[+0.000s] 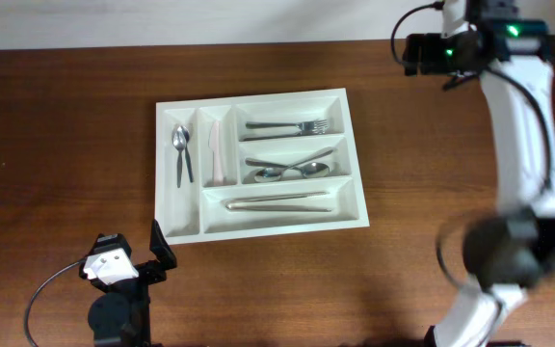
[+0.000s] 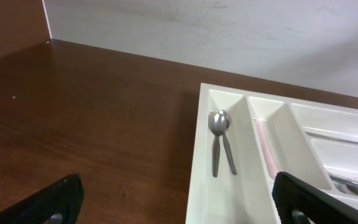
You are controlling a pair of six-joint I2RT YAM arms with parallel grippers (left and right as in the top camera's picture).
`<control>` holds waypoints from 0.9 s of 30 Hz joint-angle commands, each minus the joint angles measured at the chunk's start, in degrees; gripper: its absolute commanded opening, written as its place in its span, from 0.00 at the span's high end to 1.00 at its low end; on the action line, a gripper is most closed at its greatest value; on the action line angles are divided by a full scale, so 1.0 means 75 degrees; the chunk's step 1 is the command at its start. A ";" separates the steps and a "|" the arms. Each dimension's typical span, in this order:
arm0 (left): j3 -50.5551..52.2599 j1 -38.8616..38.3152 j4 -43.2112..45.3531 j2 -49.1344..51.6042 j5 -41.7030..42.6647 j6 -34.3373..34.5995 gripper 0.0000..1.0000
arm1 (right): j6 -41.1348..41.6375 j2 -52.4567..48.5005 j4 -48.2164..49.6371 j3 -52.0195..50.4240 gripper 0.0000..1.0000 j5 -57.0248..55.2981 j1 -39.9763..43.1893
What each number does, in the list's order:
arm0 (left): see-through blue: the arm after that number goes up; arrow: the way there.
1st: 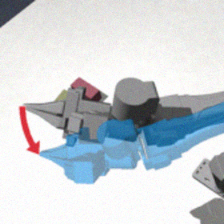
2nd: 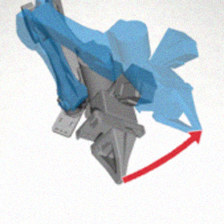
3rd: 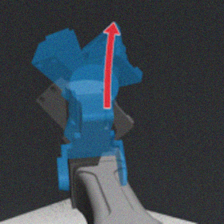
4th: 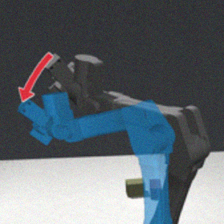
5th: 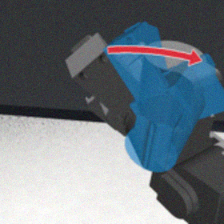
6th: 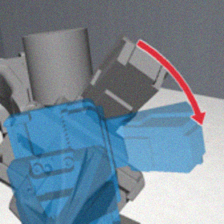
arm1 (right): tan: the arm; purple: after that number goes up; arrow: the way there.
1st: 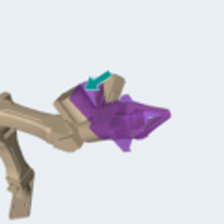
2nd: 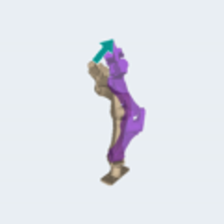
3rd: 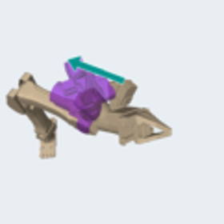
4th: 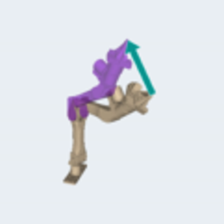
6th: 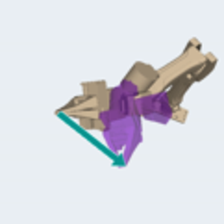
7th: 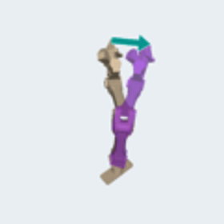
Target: Pack container
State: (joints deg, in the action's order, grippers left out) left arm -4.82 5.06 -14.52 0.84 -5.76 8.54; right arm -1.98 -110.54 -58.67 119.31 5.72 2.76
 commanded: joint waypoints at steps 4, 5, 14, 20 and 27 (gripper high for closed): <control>0.0044 0.0047 0.0020 -0.0064 0.0082 -0.0152 0.01 | -0.0224 0.3381 0.1466 -0.3663 0.01 0.0117 -0.0175; 0.0044 0.0047 0.0020 -0.0064 0.0082 -0.0152 0.01 | -0.0227 0.3794 0.1635 -0.4144 0.01 0.0131 -0.0175; 0.0044 0.0047 0.0020 -0.0064 0.0082 -0.0152 0.01 | -0.0283 0.7376 0.3774 -0.8469 0.01 0.0149 -0.0175; 0.0044 0.0047 0.0020 -0.0064 0.0082 -0.0152 0.01 | -0.0283 0.9678 0.5199 -1.1392 0.01 0.0216 -0.0402; 0.0044 0.0047 0.0017 -0.0064 0.0082 -0.0152 0.01 | -0.0283 1.1546 0.6085 -1.3685 0.01 0.0245 -0.0580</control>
State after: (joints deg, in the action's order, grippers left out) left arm -4.80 5.06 -14.39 0.84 -5.76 8.54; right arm -3.70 -27.40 -14.57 20.62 7.01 -1.17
